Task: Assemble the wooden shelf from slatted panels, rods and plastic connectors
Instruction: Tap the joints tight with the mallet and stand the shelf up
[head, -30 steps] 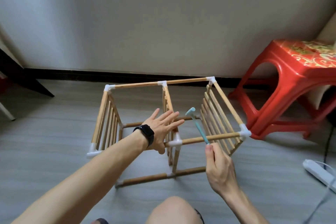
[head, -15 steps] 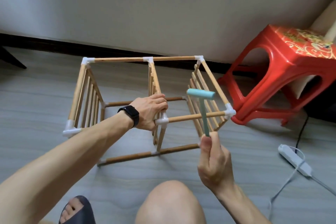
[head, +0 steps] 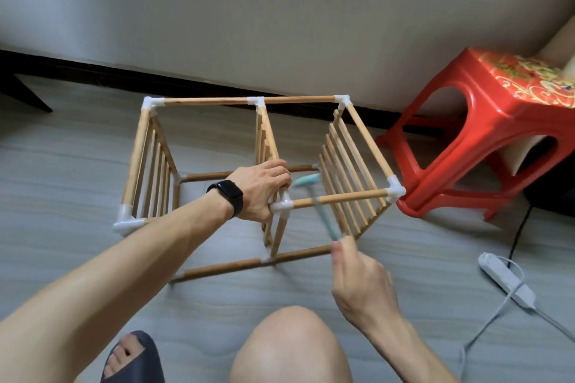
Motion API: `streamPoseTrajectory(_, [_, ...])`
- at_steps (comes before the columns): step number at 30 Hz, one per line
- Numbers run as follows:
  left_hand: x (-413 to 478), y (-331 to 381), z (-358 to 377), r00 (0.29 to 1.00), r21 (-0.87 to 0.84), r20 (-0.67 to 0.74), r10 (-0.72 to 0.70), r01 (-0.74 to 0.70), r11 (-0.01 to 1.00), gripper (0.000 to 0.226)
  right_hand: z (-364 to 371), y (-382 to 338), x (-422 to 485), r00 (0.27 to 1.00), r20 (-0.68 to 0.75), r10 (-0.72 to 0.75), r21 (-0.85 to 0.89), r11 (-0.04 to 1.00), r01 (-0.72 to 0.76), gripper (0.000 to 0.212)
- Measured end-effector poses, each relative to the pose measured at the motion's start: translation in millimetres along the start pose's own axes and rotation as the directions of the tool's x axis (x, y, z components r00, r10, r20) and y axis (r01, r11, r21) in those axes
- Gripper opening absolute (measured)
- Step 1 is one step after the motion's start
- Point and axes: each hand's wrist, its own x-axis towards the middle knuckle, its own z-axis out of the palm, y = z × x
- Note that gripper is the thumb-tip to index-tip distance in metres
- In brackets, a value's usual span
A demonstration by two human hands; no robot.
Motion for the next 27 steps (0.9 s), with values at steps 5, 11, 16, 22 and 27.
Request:
streamPoseTrajectory(5, [-13, -1, -1, 0.999, 0.033, 0.045, -0.009, 0.007, 0.999, 0.064, -17, 4, 5, 0.994, -0.040, 0.102, 0.120, 0.988, -0.096, 0.034])
streamPoseTrajectory(11, [-46, -10, -17, 0.966, 0.304, 0.241, 0.090, -0.163, 0.938, 0.086, -29, 44, 2, 0.928, -0.171, 0.332, 0.226, 0.930, -0.291, 0.031])
streamPoseTrajectory(16, [-20, 30, -36, 0.993, 0.273, 0.099, 0.058, -0.083, 0.958, 0.104, -20, 60, -25, 0.886, -0.143, 0.442, 0.280, 0.876, -0.392, 0.029])
streamPoseTrajectory(22, [47, 99, -5, 0.967, 0.156, 0.221, 0.126, -0.163, 0.974, 0.141, -25, 58, -60, 0.896, -0.059, 0.440, 0.315, 0.860, -0.402, 0.033])
streamPoseTrajectory(27, [73, 116, 14, 0.969, 0.241, 0.224, 0.106, -0.161, 0.957, 0.113, -33, 65, -74, 0.915, -0.036, 0.401, 0.251, 0.890, -0.380, 0.041])
